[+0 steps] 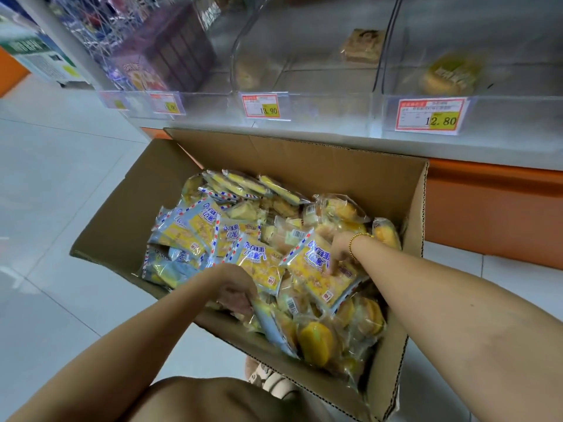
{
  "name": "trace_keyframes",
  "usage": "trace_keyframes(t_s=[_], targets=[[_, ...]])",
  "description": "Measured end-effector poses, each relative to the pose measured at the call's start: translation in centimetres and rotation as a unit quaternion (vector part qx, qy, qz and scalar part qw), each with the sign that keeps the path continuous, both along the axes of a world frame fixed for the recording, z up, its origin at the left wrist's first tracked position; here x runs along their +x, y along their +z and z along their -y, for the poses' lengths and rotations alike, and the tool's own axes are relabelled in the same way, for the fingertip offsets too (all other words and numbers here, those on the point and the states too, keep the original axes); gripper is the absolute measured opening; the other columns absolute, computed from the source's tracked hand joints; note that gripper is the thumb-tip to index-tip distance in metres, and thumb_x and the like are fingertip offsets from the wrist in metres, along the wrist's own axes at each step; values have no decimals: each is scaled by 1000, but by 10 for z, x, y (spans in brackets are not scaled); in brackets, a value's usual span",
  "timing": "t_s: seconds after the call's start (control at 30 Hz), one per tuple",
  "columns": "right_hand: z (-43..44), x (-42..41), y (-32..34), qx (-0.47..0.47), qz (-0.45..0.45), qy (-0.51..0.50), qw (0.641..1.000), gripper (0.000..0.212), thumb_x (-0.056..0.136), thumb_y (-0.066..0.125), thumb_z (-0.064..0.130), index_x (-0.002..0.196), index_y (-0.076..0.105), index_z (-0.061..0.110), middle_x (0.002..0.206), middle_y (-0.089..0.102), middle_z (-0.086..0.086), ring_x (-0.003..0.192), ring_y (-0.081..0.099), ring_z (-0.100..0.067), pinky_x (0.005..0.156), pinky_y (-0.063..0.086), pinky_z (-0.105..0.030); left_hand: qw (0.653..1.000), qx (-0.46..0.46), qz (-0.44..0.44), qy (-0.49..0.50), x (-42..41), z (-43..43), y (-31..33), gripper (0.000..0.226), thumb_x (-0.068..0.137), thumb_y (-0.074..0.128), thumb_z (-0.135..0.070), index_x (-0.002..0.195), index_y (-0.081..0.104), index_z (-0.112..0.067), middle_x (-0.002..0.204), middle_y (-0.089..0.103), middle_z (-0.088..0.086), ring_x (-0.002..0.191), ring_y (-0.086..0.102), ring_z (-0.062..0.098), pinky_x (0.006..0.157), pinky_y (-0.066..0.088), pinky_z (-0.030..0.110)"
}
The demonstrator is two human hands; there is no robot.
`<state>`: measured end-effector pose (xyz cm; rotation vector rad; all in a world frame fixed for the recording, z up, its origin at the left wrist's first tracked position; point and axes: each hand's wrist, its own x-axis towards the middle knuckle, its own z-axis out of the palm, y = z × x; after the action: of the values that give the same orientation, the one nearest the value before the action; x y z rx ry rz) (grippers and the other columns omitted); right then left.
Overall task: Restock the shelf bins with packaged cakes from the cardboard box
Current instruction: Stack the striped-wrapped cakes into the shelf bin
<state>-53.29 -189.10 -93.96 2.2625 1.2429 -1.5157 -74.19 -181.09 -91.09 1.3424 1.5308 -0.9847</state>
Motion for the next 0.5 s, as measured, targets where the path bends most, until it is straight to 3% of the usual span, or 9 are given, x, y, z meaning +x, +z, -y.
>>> trace_keyframes(t_s=[0.07,0.1,0.17,0.23,0.3,0.4,0.5], targets=[[-2,1,9,24,26,32,999,51,83,74,29,124,59,3,116,63,-8,93,53,-15,76,50,-25,988,124,5,-96,2,-9,18,27,90,60,-16,67,59,-4,62,62,10,57,61,21,60,52,27],[-2,1,19,39,45,33,998,35,83,73,33,105,66,7,100,64,-6,89,52,-14,66,48,-23,972,186,11,-146,3,-11,27,30,88,63,-19,62,56,-6,60,59,8,56,58,21,59,49,26],[-4,1,33,92,76,13,993,30,80,76,32,71,56,12,91,62,-4,88,58,-18,64,48,-25,947,256,33,-191,1,-15,40,35,86,64,-21,55,55,-9,49,57,1,51,57,16,55,46,22],[-3,2,51,185,129,-37,974,21,81,74,15,72,57,7,95,67,-8,92,65,-24,68,49,-28,933,295,58,-196,0,-14,55,37,86,66,-21,52,57,-9,42,56,-4,40,54,6,44,43,14],[3,5,74,266,205,-49,941,4,85,65,4,84,65,7,84,63,-7,87,65,-28,64,46,-30,916,342,102,-183,-1,-15,66,30,85,70,-21,60,59,-7,52,62,1,44,55,8,44,42,17],[11,15,107,341,268,-5,901,16,82,60,-3,87,66,11,78,56,-5,75,57,-26,63,45,-32,896,371,230,-78,-1,-17,74,20,82,75,-15,69,61,-8,68,67,9,61,62,18,64,53,31],[18,32,137,376,278,50,883,20,81,58,-3,87,67,13,84,61,-4,77,57,-26,62,46,-31,873,337,349,46,-1,-17,81,16,82,74,-8,73,61,-8,59,59,6,66,56,21,75,52,40]])
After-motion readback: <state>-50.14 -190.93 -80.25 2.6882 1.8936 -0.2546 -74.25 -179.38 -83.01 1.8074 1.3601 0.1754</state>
